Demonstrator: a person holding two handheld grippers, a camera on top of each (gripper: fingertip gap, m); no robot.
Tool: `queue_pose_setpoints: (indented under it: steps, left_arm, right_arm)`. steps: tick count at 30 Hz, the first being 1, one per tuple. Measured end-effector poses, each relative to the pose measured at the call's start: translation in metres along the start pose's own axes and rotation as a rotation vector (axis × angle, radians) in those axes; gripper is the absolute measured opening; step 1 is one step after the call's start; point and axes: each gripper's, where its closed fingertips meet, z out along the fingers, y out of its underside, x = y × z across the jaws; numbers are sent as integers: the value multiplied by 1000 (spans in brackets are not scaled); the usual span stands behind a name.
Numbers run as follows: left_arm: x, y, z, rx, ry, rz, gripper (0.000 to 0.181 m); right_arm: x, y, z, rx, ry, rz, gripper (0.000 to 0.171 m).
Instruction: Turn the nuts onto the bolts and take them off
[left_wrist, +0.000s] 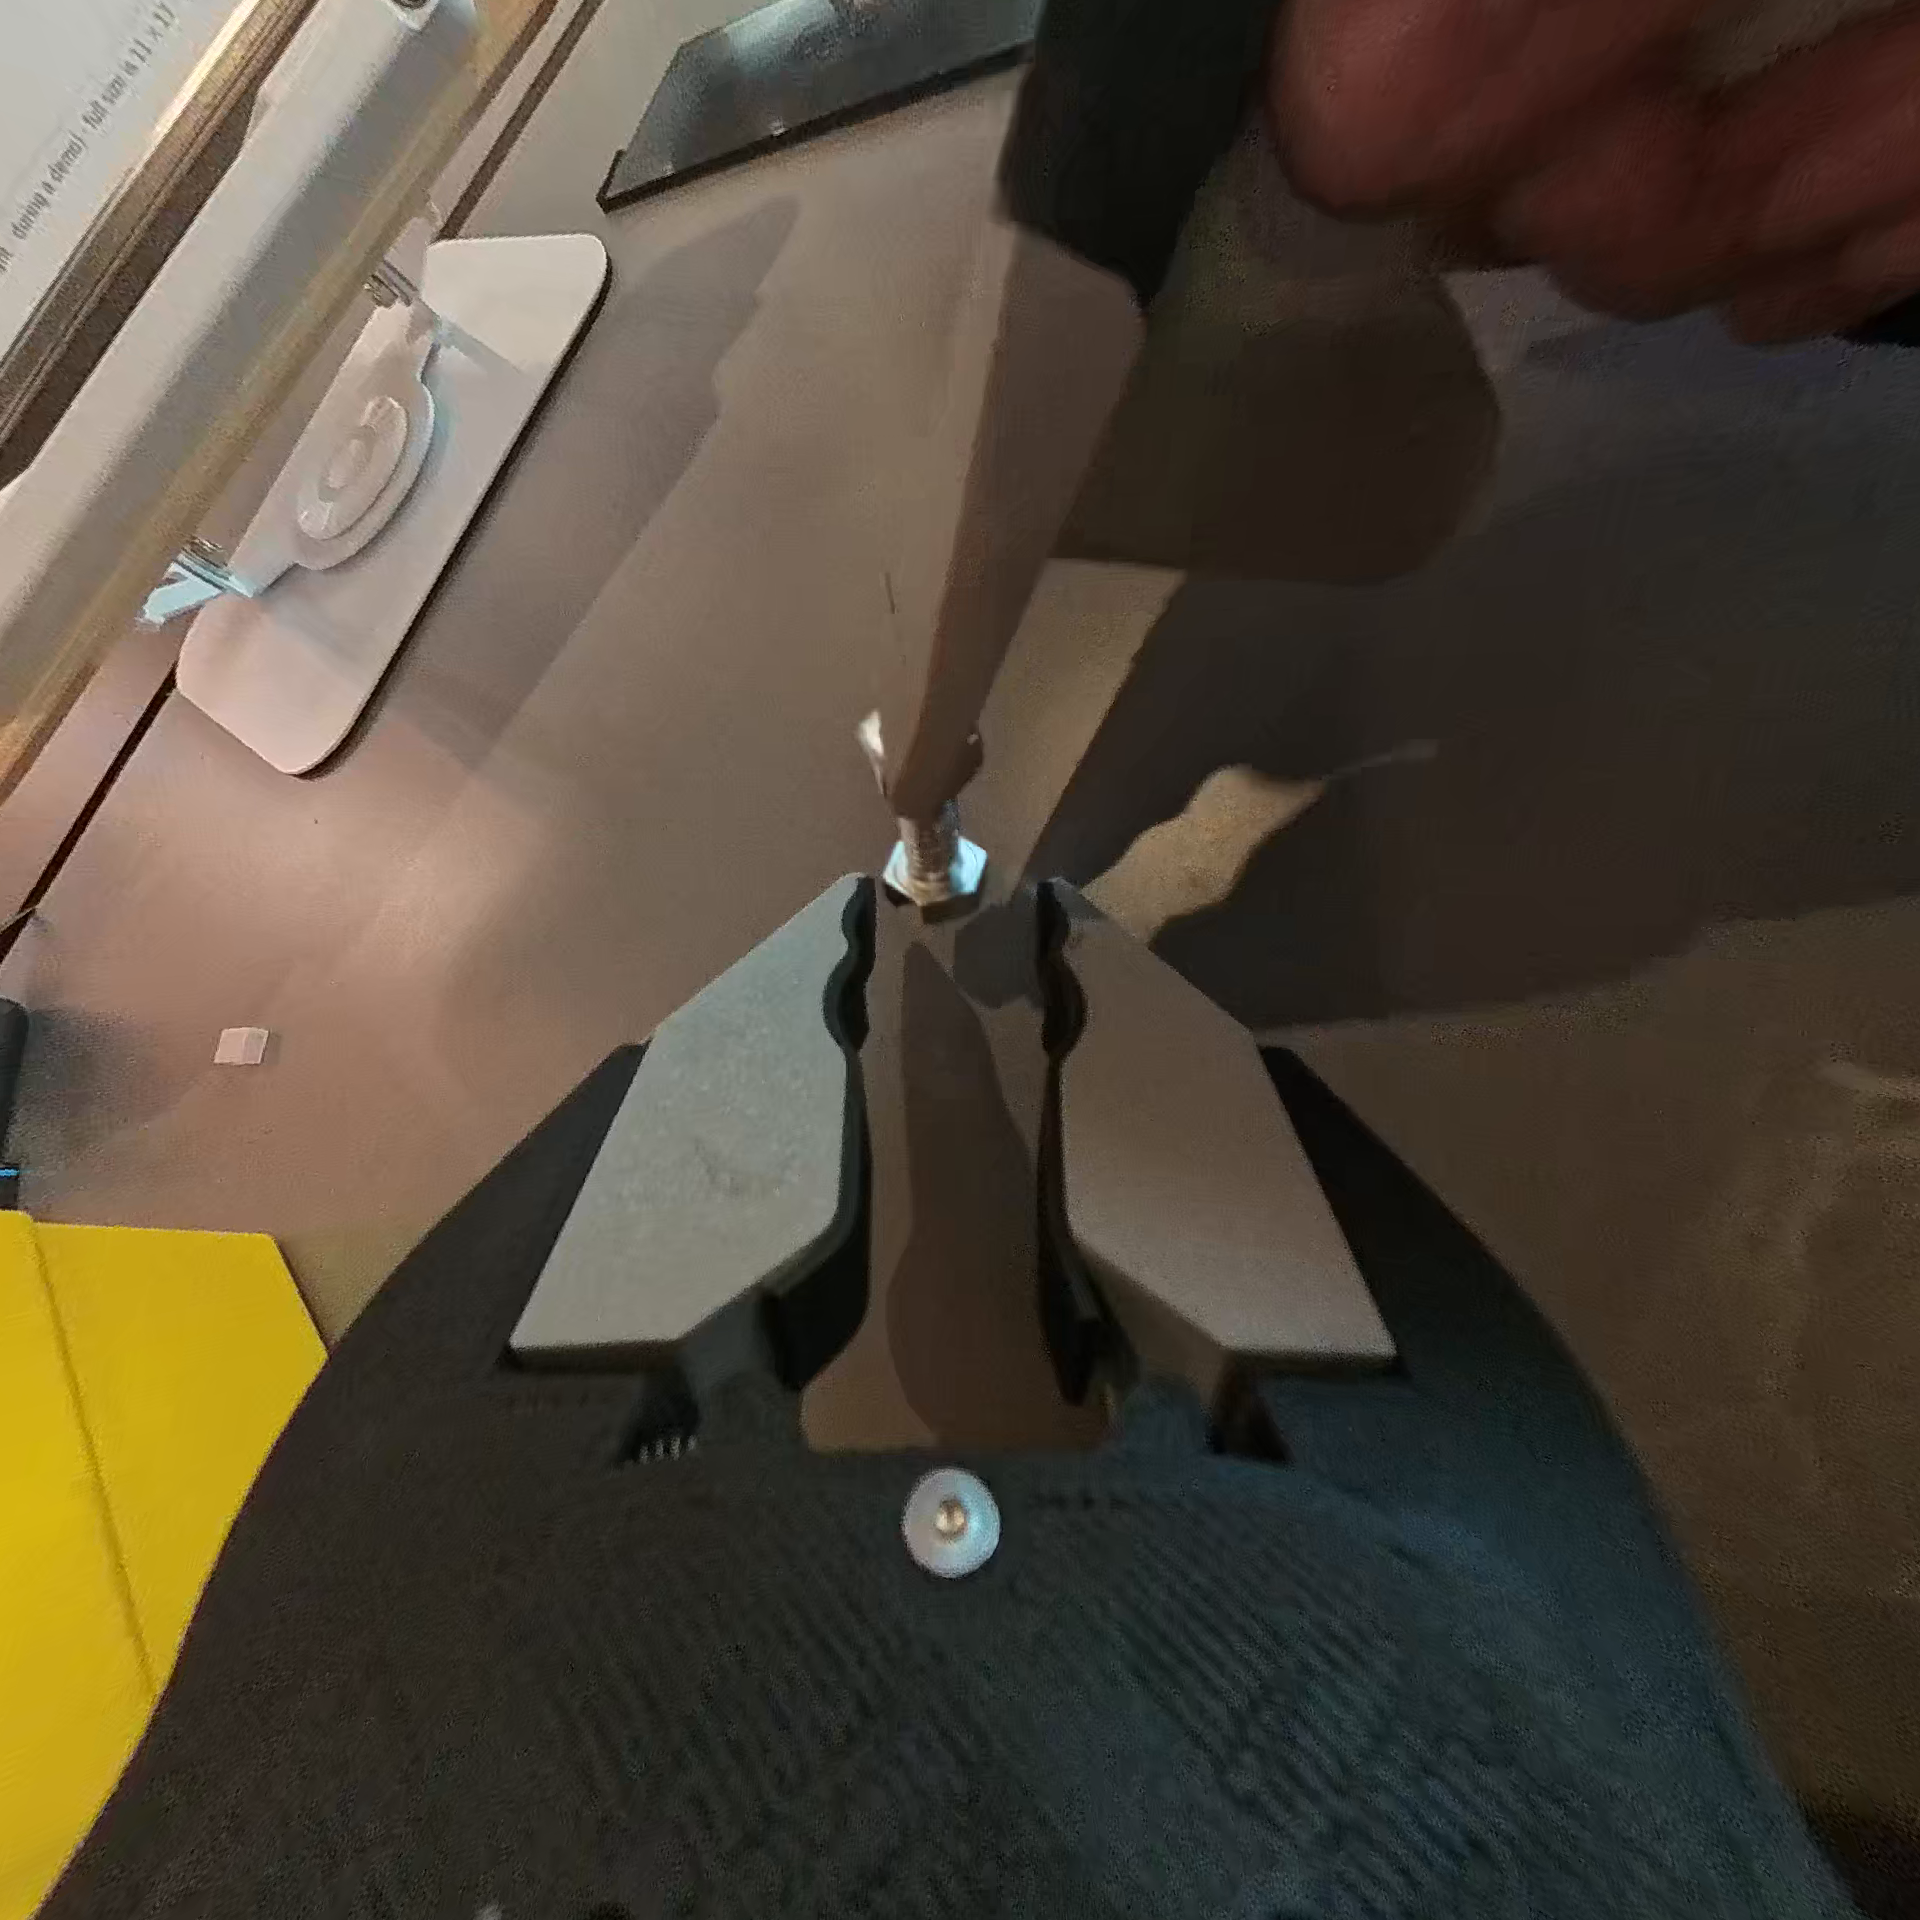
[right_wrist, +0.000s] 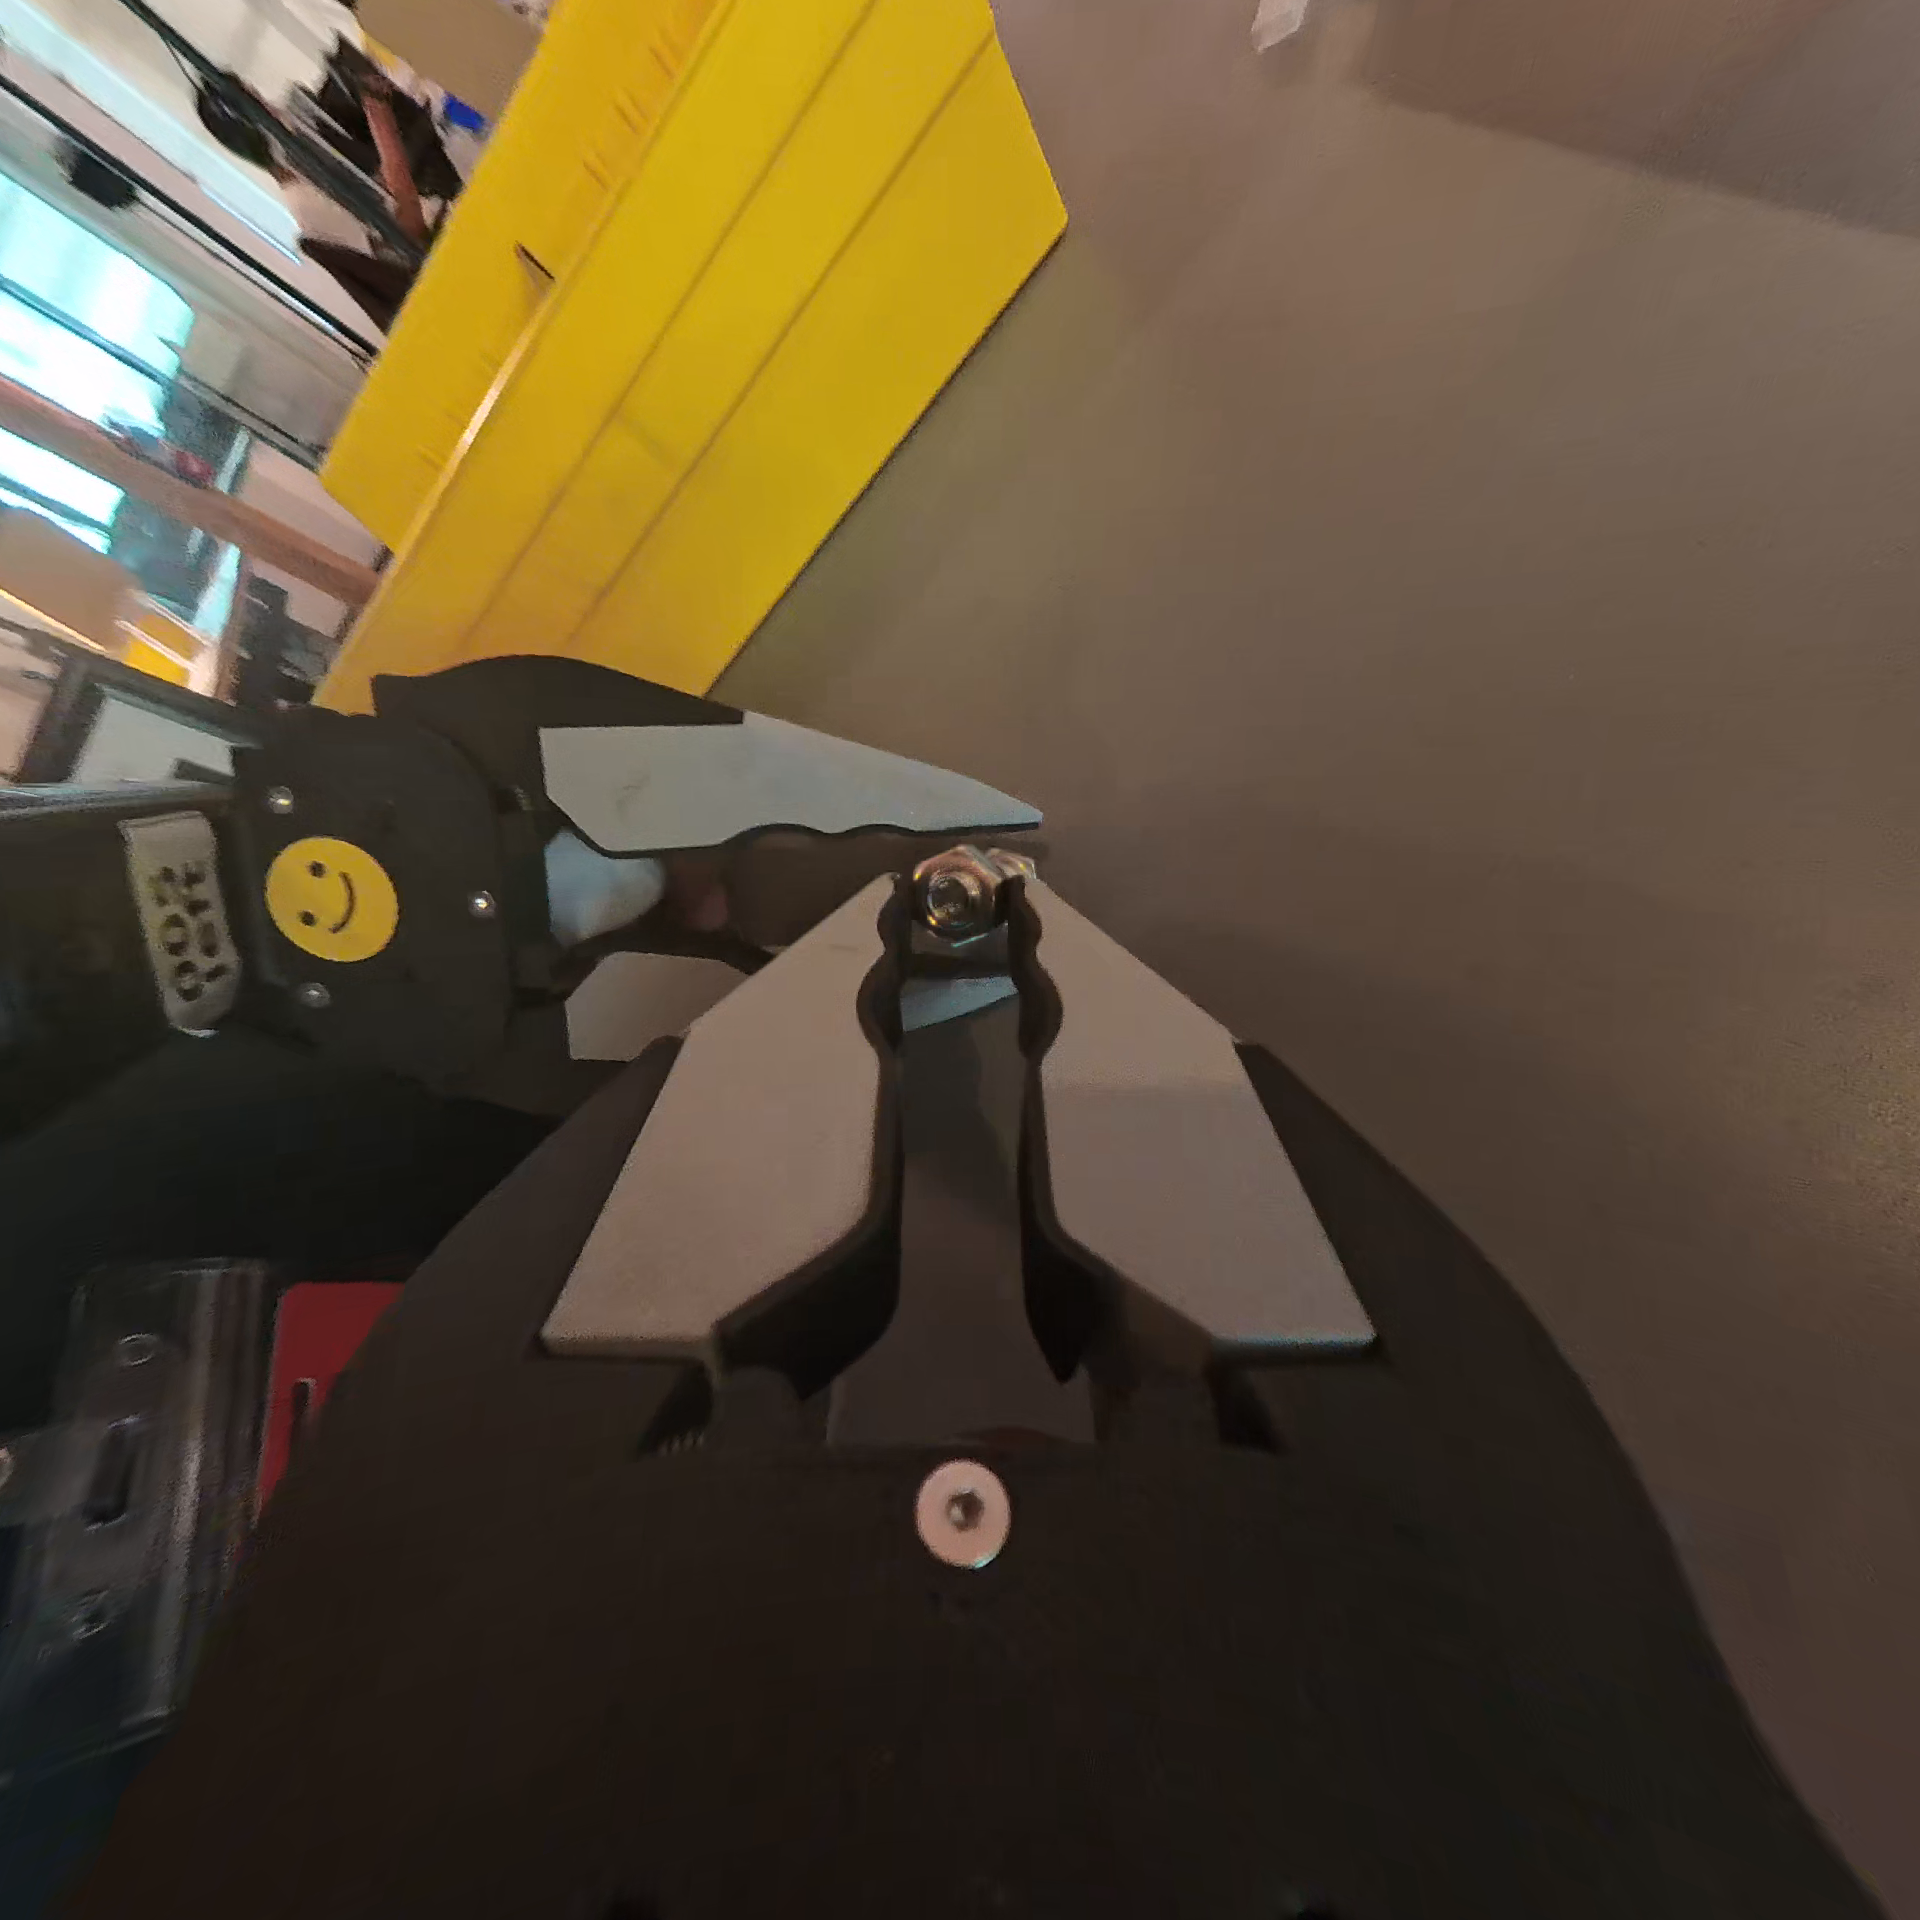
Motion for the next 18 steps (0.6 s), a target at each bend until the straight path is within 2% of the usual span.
queue_pose_setpoints:
  steps: [2,3,7,13,17,18]
  left_arm:
    - [0,0,0,1,4,-5,25]
    - [-1,-1,-1,8,4,-9,17]
    - [1,-2,-2,21,29,-21,16]
    - [4,-3,-2,27,37,-1,17]
    - [9,-2,-4,22,114,-61,16]
    - [8,0,-3,8,121,-78,16]
  right_arm:
    - [-6,-2,-3,-2,-32,-11,16]
    - [-8,-2,-4,-12,-37,-24,16]
    - [-12,-2,-4,-28,-14,-76,16]
    - [-20,-3,-2,-12,-68,-60,16]
    - [-20,-3,-3,-12,-61,-91,16]
    - [-18,-4,-4,-8,-39,-121,24]
